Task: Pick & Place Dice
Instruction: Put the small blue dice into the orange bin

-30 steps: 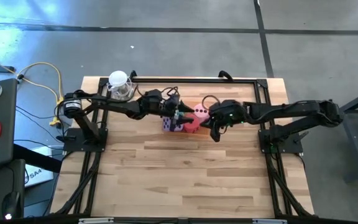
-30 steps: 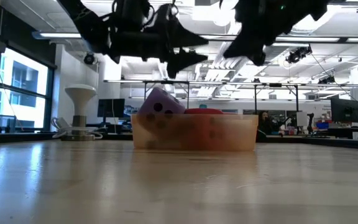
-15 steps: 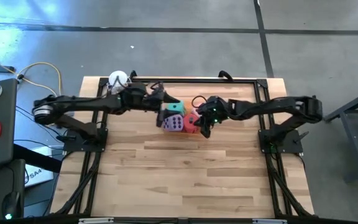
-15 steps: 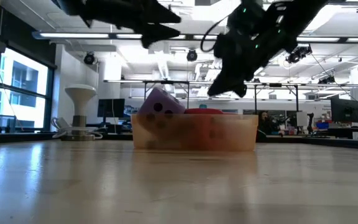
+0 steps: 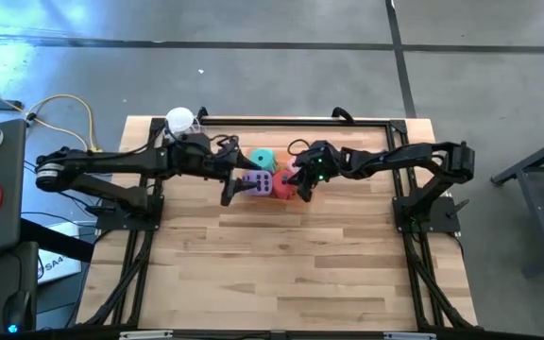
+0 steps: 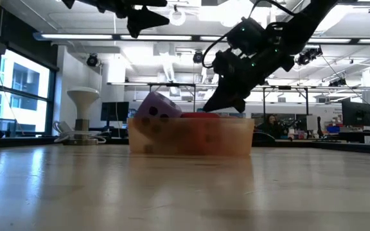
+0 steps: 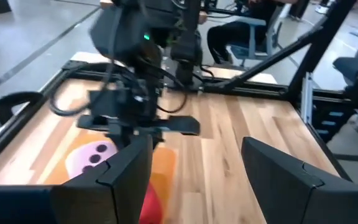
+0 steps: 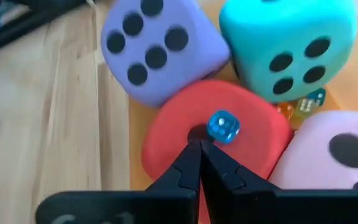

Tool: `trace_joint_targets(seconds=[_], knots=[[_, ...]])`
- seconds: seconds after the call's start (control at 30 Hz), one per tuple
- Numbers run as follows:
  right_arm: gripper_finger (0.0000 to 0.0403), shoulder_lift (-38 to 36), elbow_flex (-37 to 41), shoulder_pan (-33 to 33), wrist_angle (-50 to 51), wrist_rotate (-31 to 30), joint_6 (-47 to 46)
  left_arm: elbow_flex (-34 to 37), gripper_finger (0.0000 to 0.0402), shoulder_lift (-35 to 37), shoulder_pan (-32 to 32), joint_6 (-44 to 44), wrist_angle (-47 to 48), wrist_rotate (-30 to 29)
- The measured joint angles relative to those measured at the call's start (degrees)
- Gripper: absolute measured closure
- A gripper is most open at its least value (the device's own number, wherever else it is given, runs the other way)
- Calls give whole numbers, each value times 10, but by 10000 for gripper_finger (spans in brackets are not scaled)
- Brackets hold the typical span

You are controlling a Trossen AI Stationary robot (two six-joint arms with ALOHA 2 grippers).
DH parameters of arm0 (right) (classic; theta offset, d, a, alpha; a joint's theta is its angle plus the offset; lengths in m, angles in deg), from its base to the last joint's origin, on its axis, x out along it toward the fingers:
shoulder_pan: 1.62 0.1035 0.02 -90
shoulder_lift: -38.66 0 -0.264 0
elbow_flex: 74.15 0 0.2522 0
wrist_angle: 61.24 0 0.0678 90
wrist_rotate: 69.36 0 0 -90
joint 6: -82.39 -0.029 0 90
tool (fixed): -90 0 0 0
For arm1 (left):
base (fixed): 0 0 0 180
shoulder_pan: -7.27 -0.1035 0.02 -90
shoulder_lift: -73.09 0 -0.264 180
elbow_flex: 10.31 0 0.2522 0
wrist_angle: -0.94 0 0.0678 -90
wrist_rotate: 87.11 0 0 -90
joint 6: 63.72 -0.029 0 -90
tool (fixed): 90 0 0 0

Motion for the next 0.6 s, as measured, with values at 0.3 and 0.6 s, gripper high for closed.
trace_joint_targets(seconds=[0.3,0.6], knots=[[401,-15,0,0,-33,36,-15,0,159,-4,22,1,35,-33],[401,-7,0,-15,-33,6,12,0,159,-4,27,9,35,-33]])
